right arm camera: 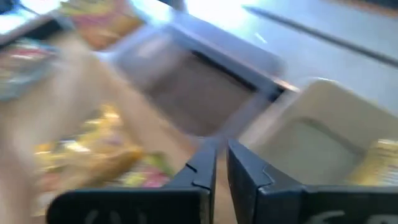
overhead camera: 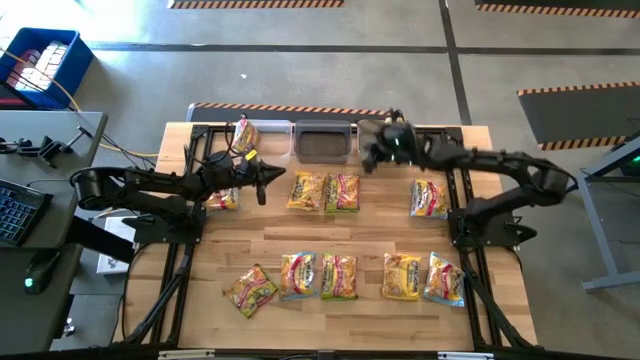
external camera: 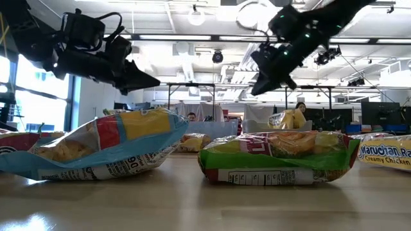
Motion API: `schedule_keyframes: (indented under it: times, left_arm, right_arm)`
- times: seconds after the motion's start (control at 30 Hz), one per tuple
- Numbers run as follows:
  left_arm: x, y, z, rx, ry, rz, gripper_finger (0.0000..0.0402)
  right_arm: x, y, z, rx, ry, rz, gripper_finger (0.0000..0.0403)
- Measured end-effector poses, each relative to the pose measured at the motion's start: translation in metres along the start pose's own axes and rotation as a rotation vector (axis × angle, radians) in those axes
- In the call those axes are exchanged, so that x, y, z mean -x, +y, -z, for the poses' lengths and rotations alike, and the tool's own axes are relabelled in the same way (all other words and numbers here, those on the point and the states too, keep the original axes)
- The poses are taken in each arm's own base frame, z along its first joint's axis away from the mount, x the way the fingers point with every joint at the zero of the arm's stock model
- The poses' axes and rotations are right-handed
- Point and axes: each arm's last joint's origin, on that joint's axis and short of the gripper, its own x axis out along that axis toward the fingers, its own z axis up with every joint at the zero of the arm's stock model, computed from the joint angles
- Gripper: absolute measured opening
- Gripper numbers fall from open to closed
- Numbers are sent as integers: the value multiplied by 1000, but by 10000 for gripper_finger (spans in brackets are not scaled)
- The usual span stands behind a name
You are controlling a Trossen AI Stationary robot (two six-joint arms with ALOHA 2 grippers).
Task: Sort Maruchan noodles
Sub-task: Put the bottom left blue noodle pack into the black bin
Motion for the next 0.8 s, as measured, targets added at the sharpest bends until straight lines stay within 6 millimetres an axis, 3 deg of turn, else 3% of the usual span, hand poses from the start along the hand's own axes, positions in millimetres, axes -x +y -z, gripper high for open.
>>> schedule_keyframes:
  times: [0.13, 0.3, 0.6, 0.8]
  left_arm:
    - [-2, -3, -3, 42, 10, 108, 0]
    - [-11, -16, -9, 114, 139, 416, 0]
    - [-26, -61, 0, 87, 325, 615, 47]
    - [-47, -87, 15, 166, 484, 677, 87]
  right_arm:
    - [2, 20, 32, 45, -142, -118, 3]
    - [7, 32, 52, 77, -265, -214, 6]
    - [8, 35, 56, 112, -268, -220, 0]
    - [8, 38, 62, 146, -228, -224, 0]
